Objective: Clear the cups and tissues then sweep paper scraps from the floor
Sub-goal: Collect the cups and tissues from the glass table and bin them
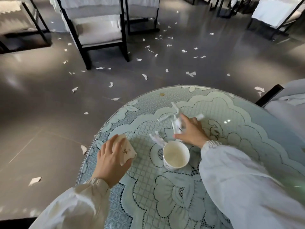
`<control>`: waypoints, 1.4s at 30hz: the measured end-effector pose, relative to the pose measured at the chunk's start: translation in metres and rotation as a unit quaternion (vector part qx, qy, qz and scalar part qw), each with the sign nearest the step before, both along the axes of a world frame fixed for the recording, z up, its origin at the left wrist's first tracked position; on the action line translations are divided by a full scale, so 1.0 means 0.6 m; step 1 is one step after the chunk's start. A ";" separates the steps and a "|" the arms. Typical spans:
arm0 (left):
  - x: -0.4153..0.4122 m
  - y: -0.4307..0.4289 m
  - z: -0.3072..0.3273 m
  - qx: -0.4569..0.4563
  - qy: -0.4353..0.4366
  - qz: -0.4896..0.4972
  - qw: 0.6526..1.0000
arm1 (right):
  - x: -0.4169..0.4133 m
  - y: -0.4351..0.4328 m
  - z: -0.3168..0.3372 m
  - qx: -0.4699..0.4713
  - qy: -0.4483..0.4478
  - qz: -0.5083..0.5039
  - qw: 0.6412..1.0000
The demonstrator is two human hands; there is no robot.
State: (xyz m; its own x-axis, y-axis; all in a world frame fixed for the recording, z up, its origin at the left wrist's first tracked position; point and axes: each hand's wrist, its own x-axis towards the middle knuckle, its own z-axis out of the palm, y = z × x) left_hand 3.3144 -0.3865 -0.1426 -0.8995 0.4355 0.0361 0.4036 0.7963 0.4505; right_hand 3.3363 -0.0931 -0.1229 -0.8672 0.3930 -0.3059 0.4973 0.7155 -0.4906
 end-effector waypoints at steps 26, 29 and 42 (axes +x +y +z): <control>0.017 -0.003 -0.004 -0.002 0.008 -0.004 1.000 | -0.072 -0.061 -0.001 -0.004 -0.037 0.209 0.977; 0.019 -0.005 -0.005 0.017 0.015 -0.009 1.000 | -0.072 -0.046 -0.003 -0.039 -0.008 0.108 0.993; 0.047 0.060 0.040 0.025 0.027 -0.047 0.998 | 0.067 -0.063 0.145 -0.126 0.131 0.056 0.982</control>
State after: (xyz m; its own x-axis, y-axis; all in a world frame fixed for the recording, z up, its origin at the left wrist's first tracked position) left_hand 3.3424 -0.3503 -0.1188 -0.8514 0.5136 0.1068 0.4996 0.7318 0.4636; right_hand 3.3762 -0.1308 -0.0360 -0.9625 0.2309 -0.1422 0.2556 0.5975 -0.7600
